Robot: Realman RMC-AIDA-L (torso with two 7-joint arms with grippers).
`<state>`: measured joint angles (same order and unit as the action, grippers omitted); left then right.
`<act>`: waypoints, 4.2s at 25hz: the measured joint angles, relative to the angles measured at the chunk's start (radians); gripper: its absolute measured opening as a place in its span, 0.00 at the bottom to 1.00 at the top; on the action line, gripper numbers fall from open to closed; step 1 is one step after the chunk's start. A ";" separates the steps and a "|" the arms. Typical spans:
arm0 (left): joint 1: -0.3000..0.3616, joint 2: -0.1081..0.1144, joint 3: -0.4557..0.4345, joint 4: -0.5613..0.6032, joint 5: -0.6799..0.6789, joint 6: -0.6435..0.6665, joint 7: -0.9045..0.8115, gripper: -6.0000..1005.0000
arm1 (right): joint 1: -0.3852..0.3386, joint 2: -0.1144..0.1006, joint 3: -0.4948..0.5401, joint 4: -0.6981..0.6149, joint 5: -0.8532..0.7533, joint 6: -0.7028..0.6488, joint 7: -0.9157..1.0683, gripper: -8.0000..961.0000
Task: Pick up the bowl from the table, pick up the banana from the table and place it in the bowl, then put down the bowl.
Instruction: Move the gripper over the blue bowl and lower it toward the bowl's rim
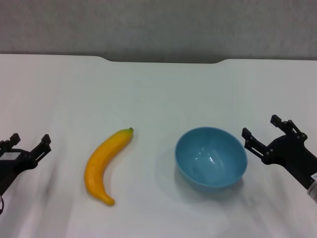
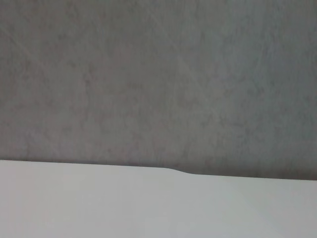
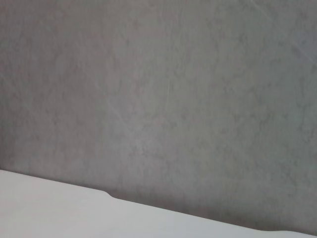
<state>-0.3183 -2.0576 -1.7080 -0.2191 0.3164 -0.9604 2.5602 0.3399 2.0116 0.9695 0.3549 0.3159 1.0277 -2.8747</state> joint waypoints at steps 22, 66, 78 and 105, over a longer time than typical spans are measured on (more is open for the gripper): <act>0.060 0.020 0.050 -0.118 0.010 -0.064 -0.135 0.91 | -0.006 -0.015 -0.012 0.113 -0.003 -0.045 0.008 0.93; 0.132 0.014 0.161 -1.094 2.491 0.354 -2.383 0.90 | 0.202 -0.016 0.325 0.822 0.122 -1.875 -0.124 0.93; 0.124 0.014 0.176 -1.081 2.496 0.369 -2.387 0.90 | 0.203 -0.007 0.322 0.734 0.165 -1.829 -0.122 0.91; 0.167 0.013 0.177 -1.058 2.499 0.431 -2.417 0.90 | 0.324 -0.008 0.324 0.537 0.254 -1.774 -0.124 0.88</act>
<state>-0.1516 -2.0448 -1.5306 -1.2770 2.8157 -0.5291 0.1427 0.6642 2.0033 1.2939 0.8924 0.5698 -0.7466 -2.9989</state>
